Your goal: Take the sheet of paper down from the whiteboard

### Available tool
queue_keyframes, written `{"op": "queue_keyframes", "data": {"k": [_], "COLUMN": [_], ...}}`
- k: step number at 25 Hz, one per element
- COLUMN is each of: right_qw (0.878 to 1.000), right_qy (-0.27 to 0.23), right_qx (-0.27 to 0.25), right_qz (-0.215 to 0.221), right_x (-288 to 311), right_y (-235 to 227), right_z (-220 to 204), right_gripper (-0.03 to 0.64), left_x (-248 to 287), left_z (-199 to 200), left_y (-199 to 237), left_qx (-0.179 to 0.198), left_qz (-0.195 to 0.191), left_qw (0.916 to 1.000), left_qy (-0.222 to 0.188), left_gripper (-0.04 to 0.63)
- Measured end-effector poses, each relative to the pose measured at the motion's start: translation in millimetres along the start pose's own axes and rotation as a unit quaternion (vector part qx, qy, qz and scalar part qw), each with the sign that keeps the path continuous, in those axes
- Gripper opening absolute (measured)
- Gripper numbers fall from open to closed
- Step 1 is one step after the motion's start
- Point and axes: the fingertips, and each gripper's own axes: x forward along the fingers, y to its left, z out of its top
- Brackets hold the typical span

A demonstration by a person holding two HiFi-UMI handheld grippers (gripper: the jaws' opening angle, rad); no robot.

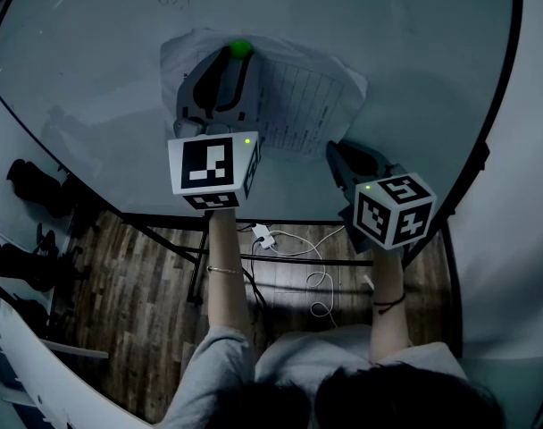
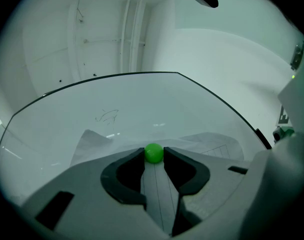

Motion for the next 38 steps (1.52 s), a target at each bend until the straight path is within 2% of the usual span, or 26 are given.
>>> {"op": "queue_keyframes", "data": {"k": [5, 10, 14, 19, 25, 38], "right_qw": [1.000, 1.000, 1.000, 0.999, 0.998, 0.995], "right_qy": [0.011, 0.017, 0.024, 0.028, 0.045, 0.090], "right_qx": [0.003, 0.010, 0.015, 0.022, 0.027, 0.033], "right_qz": [0.004, 0.008, 0.013, 0.022, 0.026, 0.013], "right_x": [2.3, -1.2, 0.9, -3.3, -0.7, -2.4], "right_y": [2.5, 1.8, 3.5, 3.7, 9.1, 2.9], "right_z": [0.0, -28.3, -28.7, -66.6, -59.2, -78.5], "right_gripper": [0.002, 0.002, 0.002, 0.002, 0.002, 0.002], "left_x": [2.4, -9.9, -6.5, -23.2, -12.4, -5.2], "left_z": [3.7, -10.4, -7.8, -28.2, -13.8, -10.9], "left_y": [3.4, -10.2, -8.1, -27.2, -15.9, -6.7], "left_qx": [-0.002, 0.000, 0.000, 0.004, 0.001, -0.009], "left_qz": [-0.001, -0.005, -0.007, -0.011, -0.014, -0.013], "left_qw": [1.0000, 1.0000, 1.0000, 0.9999, 0.9999, 0.9999], "left_qy": [-0.001, -0.001, 0.000, -0.002, 0.000, 0.001], "left_gripper": [0.124, 0.124, 0.124, 0.124, 0.124, 0.124]}}
